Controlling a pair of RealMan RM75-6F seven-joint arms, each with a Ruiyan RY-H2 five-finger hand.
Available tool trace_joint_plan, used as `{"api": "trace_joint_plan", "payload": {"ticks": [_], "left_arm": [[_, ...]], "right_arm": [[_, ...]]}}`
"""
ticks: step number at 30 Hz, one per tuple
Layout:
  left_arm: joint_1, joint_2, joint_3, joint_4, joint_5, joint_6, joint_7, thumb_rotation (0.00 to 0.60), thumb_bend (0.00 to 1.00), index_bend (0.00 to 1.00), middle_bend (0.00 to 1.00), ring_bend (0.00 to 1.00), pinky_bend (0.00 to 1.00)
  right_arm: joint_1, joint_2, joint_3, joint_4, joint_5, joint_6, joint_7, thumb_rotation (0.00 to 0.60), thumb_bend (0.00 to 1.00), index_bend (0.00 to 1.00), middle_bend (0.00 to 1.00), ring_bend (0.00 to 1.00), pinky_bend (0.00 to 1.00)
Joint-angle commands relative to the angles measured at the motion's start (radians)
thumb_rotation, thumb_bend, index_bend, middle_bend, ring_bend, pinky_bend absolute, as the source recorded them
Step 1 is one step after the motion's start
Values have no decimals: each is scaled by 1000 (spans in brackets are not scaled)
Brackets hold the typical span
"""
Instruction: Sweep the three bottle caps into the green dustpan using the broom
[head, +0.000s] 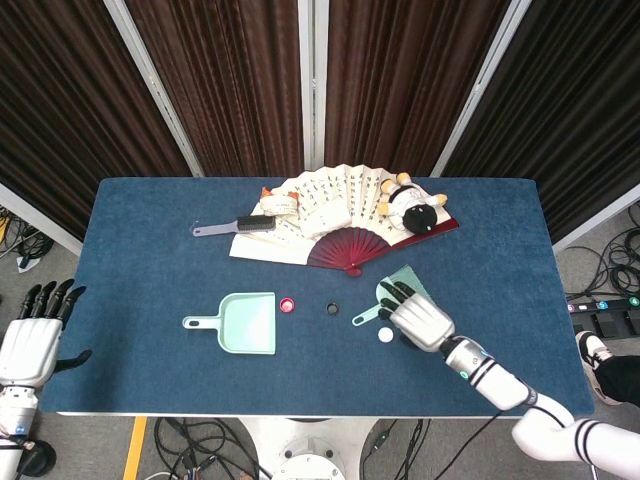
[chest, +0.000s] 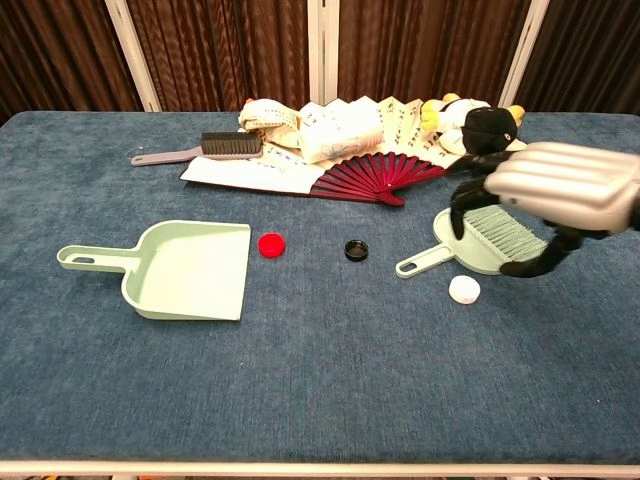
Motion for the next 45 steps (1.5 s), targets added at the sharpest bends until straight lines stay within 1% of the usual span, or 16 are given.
{"api": "trace_joint_plan", "payload": {"ticks": [1, 5, 9, 15, 28, 35, 45], "left_arm": [[1, -1, 1, 2, -3, -2, -5, 600, 90, 126, 49, 12, 10], [5, -5, 2, 6, -8, -1, -12, 600, 89, 127, 48, 12, 10], [8, -8, 4, 11, -12, -2, -20, 600, 90, 127, 49, 12, 10], [9, -10, 7, 15, -11, -3, -28, 600, 90, 126, 48, 12, 10], [17, -12, 12, 33, -10, -4, -67, 600, 89, 127, 49, 12, 10], [19, -17, 15, 46, -4, -6, -89, 600, 90, 127, 49, 12, 10], [20, -13, 17, 48, -2, -11, -106, 600, 90, 126, 49, 12, 10]], "right_arm": [[54, -91, 11, 101, 15, -25, -45, 600, 179, 415, 313, 56, 165], [69, -149, 13, 161, 42, -21, -61, 600, 186, 429, 343, 79, 178], [74, -187, 8, 201, 61, -7, -57, 600, 218, 444, 355, 82, 178], [83, -234, -4, 259, 89, -6, -70, 600, 223, 468, 375, 96, 181], [95, -286, -17, 297, 133, 3, -137, 600, 224, 452, 381, 105, 181], [102, -312, -21, 320, 151, 10, -131, 600, 255, 448, 393, 111, 183], [109, -314, -31, 313, 163, 14, -131, 600, 257, 405, 398, 114, 183]]}}
